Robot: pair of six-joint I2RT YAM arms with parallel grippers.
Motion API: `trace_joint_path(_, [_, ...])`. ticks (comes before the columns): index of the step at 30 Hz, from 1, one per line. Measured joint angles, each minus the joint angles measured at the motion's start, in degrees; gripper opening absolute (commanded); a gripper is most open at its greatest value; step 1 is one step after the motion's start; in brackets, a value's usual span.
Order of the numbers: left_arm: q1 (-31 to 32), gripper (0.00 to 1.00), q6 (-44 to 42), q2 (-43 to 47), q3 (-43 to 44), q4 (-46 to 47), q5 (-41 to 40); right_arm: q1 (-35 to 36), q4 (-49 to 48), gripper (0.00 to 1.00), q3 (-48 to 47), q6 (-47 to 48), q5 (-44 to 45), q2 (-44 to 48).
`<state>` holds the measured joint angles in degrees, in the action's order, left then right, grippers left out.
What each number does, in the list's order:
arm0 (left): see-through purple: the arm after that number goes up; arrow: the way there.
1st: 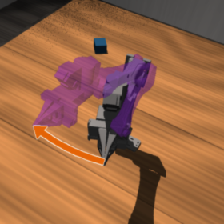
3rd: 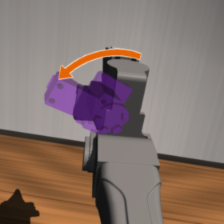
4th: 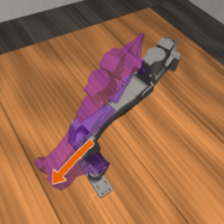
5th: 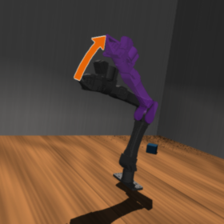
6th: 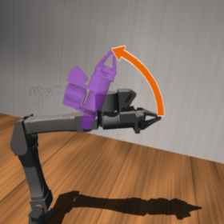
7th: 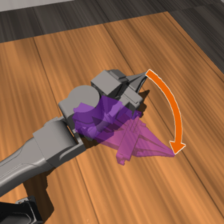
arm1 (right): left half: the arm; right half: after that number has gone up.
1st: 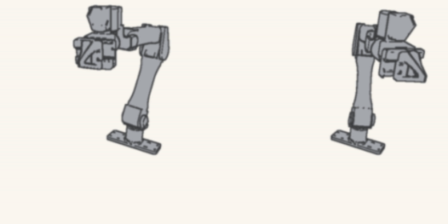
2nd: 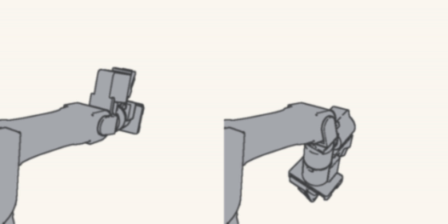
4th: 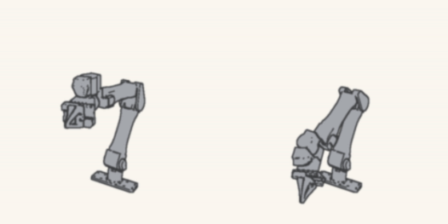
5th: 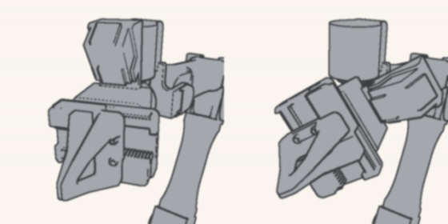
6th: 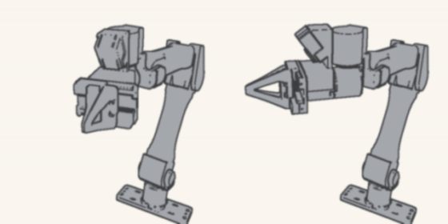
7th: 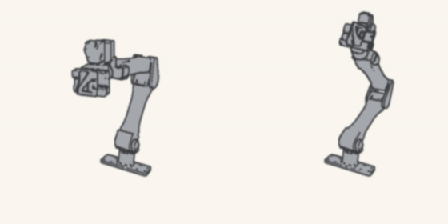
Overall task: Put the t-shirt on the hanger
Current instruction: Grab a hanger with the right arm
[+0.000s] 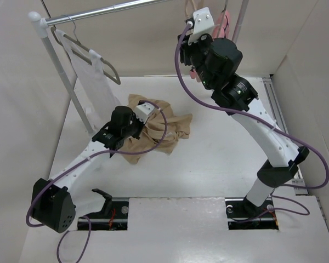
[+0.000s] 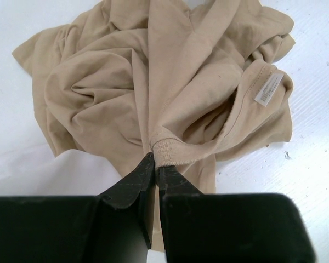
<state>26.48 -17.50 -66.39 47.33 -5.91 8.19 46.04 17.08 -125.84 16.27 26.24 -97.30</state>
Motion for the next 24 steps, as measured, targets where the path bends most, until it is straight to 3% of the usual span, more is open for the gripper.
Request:
trace_joint_path(5, [0.0,0.0,0.0,0.61,-0.15,0.33,0.2,-0.48,0.94,0.48,-0.11,0.0,-0.2,0.61])
trace_joint_path(12, [0.0,0.0,0.0,0.94,-1.99,0.7,0.2,-6.78,7.32,0.7,-7.43,-0.44,-6.01,0.31])
trace_joint_path(16, [0.0,0.0,0.0,1.55,-2.8,0.94,0.17,-11.98,9.57,0.71,-12.37,-0.61,-12.52,-1.29])
trace_joint_path(24, [0.0,0.0,0.04,3.61,-4.7,1.44,0.15,-14.56,9.57,0.6,-8.98,-0.61,-19.23,-2.86])
